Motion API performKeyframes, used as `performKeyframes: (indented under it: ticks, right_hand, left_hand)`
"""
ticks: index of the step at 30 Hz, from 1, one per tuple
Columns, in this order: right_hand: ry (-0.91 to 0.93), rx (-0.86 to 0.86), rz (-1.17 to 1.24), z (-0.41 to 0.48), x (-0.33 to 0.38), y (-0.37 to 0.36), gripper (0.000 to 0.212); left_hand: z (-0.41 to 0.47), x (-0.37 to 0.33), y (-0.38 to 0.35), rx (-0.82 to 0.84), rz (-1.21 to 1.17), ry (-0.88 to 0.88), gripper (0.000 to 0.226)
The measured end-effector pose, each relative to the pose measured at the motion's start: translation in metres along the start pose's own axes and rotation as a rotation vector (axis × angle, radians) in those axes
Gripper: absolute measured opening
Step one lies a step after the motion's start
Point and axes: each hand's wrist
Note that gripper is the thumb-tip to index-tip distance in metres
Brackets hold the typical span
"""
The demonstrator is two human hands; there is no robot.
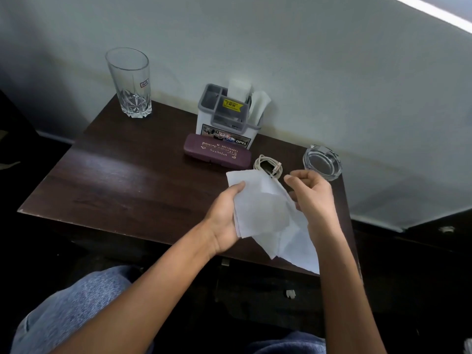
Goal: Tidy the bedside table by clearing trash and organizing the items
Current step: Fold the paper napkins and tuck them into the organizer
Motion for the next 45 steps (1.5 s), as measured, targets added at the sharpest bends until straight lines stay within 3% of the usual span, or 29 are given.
performKeyframes:
  ticks: [3, 5, 7, 11, 13, 16, 21, 27, 32, 35, 38, 40, 43, 45]
  right_hand:
    - [-0.069, 0.089, -0.073, 0.002, -0.006, -0.002, 0.024]
    - [-0.071, 0.120, -0.096, 0.002, -0.006, -0.002, 0.020]
    - [-0.056, 0.144, -0.084, 0.001, -0.005, -0.002, 0.016]
    - [0.036, 0.266, -0.164, -0.001, -0.003, 0.003, 0.039]
    - [0.055, 0.319, -0.198, -0.001, -0.004, 0.005, 0.038]
    - [0.092, 0.202, -0.170, 0.003, -0.006, 0.008, 0.014]
    - [0.005, -0.032, -0.112, 0.013, -0.008, 0.020, 0.037]
    - [-0.126, -0.132, 0.166, 0.011, 0.008, 0.037, 0.014]
    - [0.019, -0.125, 0.235, 0.002, 0.010, 0.026, 0.025]
    - [0.211, -0.013, 0.198, -0.002, 0.008, 0.016, 0.029]
    - [0.454, 0.138, 0.036, -0.013, 0.009, -0.002, 0.015]
    - [0.585, 0.242, -0.159, -0.020, 0.005, -0.016, 0.017]
    - [0.567, 0.356, -0.335, -0.027, 0.002, -0.023, 0.030]
    - [0.505, 0.372, -0.231, -0.026, 0.005, -0.018, 0.030]
  left_hand:
    - [0.000, 0.000, 0.000, -0.011, 0.017, 0.002, 0.036]
    - [0.000, 0.001, 0.000, -0.030, 0.035, -0.004, 0.035]
    - [0.001, 0.001, 0.001, -0.045, 0.053, -0.011, 0.035]
    - [0.000, 0.001, 0.000, -0.052, 0.073, -0.021, 0.036]
    - [-0.002, 0.001, 0.000, -0.054, 0.070, -0.023, 0.036]
    - [-0.002, 0.000, 0.000, -0.074, 0.077, -0.032, 0.037]
    - [0.003, -0.009, 0.006, -0.239, 0.105, -0.116, 0.032]
    - [0.004, -0.020, 0.009, -0.312, 0.081, -0.141, 0.031]
    - [0.002, -0.015, 0.005, -0.205, 0.045, -0.101, 0.030]
    - [0.002, -0.015, 0.005, -0.139, 0.006, -0.077, 0.034]
    - [0.001, -0.016, 0.003, -0.070, -0.054, -0.048, 0.039]
    - [0.001, -0.016, 0.003, -0.019, -0.097, -0.024, 0.046]
    - [0.002, -0.019, 0.005, 0.050, -0.116, -0.018, 0.059]
    - [0.001, -0.019, 0.005, 0.092, -0.143, -0.018, 0.066]
Point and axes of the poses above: each hand's wrist, its own z-axis towards the middle knuckle, its own y-axis out of the back of the hand, x = y × z, and after that the axes turned 15 degrees about -x, right-handed
